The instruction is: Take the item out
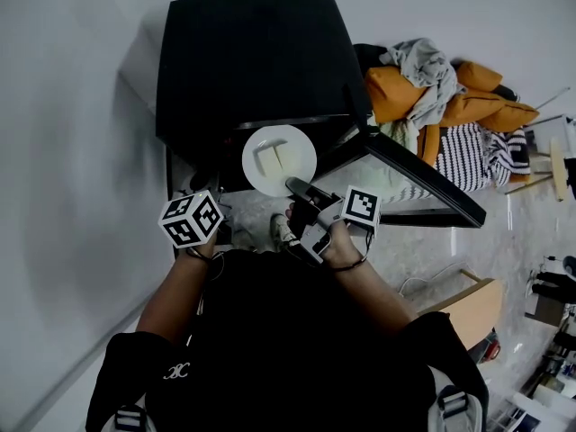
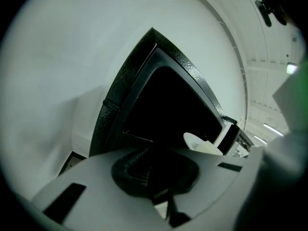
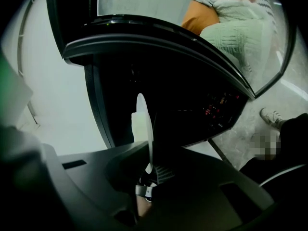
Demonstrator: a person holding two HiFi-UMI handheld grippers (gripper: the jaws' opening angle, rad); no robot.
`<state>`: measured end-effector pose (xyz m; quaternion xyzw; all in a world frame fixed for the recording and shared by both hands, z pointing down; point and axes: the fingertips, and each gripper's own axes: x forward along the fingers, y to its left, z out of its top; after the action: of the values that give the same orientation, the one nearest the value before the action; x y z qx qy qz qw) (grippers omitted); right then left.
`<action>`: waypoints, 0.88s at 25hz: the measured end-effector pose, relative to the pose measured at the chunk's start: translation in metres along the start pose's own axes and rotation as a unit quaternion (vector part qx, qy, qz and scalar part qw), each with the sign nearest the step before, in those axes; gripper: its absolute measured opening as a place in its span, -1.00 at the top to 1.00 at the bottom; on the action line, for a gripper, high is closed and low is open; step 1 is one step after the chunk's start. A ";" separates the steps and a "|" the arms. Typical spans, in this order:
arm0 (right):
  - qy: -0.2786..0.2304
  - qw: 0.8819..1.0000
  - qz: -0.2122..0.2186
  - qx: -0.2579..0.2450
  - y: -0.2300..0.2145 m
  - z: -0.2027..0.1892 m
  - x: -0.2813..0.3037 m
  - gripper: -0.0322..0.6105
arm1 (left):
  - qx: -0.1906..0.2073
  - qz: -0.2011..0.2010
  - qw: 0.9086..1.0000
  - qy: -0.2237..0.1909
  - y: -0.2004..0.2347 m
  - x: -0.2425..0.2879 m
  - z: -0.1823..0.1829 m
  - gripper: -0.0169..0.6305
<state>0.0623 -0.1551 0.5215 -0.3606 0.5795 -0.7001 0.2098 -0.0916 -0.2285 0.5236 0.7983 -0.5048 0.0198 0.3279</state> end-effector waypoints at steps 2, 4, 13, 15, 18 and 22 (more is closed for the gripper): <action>0.002 1.000 0.000 0.002 0.001 -0.001 0.001 0.83 | 0.003 -0.004 1.000 -0.002 0.001 0.003 0.003 0.92; 0.005 1.000 0.002 0.002 0.004 -0.002 0.001 0.83 | 0.004 -0.008 1.000 -0.004 0.004 0.007 0.005 0.92; 0.001 1.000 -0.008 -0.005 0.007 -0.002 -0.001 0.83 | 0.010 -0.028 1.000 0.004 0.007 0.022 0.017 0.92; 0.002 1.000 -0.007 -0.006 0.007 -0.002 0.000 0.83 | 0.011 -0.030 0.999 0.005 0.007 0.025 0.019 0.92; 0.003 1.000 -0.004 -0.009 0.007 -0.002 0.000 0.83 | 0.009 -0.032 0.999 0.006 0.006 0.029 0.017 0.92; 0.005 1.000 -0.002 -0.011 0.007 -0.001 0.001 0.83 | 0.006 -0.031 0.999 0.005 0.006 0.029 0.015 0.92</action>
<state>0.0600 -0.1565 0.5146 -0.3608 0.5872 -0.6959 0.2018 -0.0862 -0.2616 0.5252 0.8153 -0.4781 0.0171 0.3262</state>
